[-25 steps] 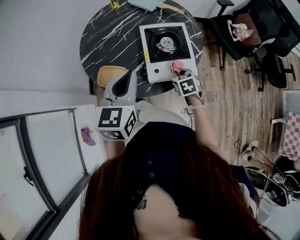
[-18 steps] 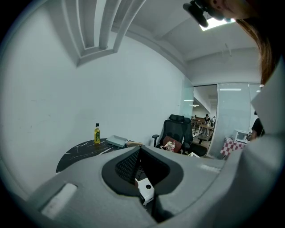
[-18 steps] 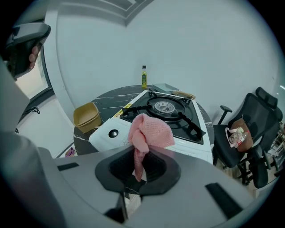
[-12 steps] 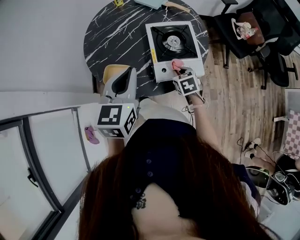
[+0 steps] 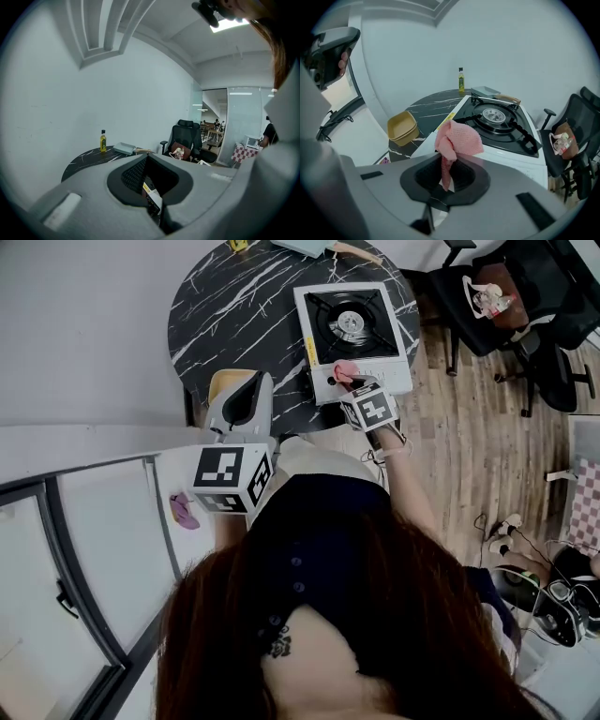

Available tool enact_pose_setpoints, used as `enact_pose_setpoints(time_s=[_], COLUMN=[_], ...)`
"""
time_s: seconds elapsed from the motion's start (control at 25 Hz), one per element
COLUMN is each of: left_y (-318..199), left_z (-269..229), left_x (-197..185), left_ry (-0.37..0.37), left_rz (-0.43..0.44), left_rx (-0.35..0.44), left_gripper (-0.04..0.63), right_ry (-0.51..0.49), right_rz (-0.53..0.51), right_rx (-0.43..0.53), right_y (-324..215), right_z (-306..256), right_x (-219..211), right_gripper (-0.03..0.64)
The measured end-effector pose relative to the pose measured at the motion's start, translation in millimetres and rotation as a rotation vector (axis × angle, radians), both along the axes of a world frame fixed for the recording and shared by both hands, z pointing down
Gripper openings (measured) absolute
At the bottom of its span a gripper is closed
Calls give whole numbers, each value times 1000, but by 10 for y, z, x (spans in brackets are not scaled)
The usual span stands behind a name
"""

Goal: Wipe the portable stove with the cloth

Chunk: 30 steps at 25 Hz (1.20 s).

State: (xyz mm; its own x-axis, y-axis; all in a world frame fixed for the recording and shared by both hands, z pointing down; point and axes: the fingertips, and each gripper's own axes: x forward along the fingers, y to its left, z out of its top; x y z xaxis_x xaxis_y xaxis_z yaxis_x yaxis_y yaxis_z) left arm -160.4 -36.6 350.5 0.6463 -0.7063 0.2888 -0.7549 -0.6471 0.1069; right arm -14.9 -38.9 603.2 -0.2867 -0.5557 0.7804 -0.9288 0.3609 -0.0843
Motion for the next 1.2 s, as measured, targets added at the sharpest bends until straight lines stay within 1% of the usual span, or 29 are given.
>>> enact_pose_setpoints(time_s=[0.16, 0.4, 0.84, 1.2], left_y=[-15, -23, 19, -5], left_z=[-7, -25, -26, 38], left_x=[-6, -24, -30, -63], left_ry=[-1, -9, -1, -3], left_rz=[4, 5, 4, -11], left_rx=[5, 12, 13, -6], left_gripper=[11, 11, 11, 11], right_ry=[-40, -55, -85, -72], right_rz=[-5, -48, -141, -180], right_rx=[-12, -15, -25, -24], right_y=[-2, -11, 30, 42], right_z=[-4, -6, -5, -1], right_x=[-100, -268, -572, -643], right_gripper=[37, 37, 35, 35])
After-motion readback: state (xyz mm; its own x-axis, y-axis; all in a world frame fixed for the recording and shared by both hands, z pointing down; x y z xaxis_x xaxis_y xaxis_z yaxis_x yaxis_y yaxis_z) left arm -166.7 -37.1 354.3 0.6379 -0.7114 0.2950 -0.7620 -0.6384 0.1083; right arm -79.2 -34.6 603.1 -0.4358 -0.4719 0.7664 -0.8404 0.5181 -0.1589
